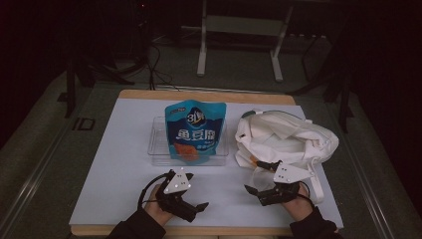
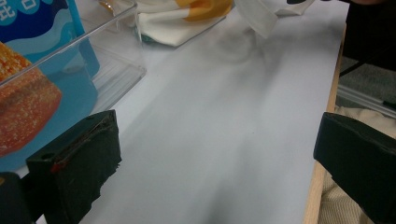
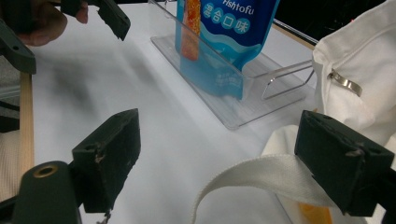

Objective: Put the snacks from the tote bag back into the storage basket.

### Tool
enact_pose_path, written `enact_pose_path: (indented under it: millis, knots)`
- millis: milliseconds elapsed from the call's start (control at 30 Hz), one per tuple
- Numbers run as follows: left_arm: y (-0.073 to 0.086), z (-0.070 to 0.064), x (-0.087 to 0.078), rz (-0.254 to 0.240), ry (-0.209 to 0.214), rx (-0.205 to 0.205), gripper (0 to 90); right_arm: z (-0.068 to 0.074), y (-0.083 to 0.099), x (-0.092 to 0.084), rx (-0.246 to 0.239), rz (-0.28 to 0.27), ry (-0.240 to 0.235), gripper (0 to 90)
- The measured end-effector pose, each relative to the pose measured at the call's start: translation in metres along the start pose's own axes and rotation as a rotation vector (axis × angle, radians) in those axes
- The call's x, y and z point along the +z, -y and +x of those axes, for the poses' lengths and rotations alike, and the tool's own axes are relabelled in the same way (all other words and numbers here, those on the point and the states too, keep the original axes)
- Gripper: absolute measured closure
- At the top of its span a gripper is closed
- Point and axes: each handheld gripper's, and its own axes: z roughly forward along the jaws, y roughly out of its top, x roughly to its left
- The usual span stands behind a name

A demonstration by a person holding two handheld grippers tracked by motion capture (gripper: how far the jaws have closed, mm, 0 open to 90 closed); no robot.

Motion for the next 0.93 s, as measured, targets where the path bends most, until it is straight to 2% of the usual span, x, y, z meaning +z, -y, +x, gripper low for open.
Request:
enact_pose_path:
  millis: [67,133,300,333,633,933]
  knots:
    - [0.001,0.001,0.001,-0.001,-0.001,-0.002,0.9,0.0,0.001,0.0,0.002,0.0,0.001,14.4]
    - [0.002,0.002,0.002,0.002,0.004,-0.004,0.9,0.003,0.005,-0.001,-0.014,0.0,0.025,14.2]
    - [0.004,0.001,0.004,-0.001,0.008,-0.002,0.9,0.004,0.011,-0.005,-0.017,-0.007,0.049,14.1]
    - [0.005,0.001,0.004,-0.004,0.009,-0.001,0.9,0.004,0.014,-0.007,0.0,-0.005,0.055,14.1]
    - [0.01,0.001,0.006,-0.015,0.028,-0.007,0.9,0.002,0.018,-0.01,0.003,-0.004,0.093,14.1]
    - [0.011,0.002,0.006,-0.024,0.029,-0.015,0.9,-0.001,0.019,-0.01,0.013,-0.005,0.079,14.2]
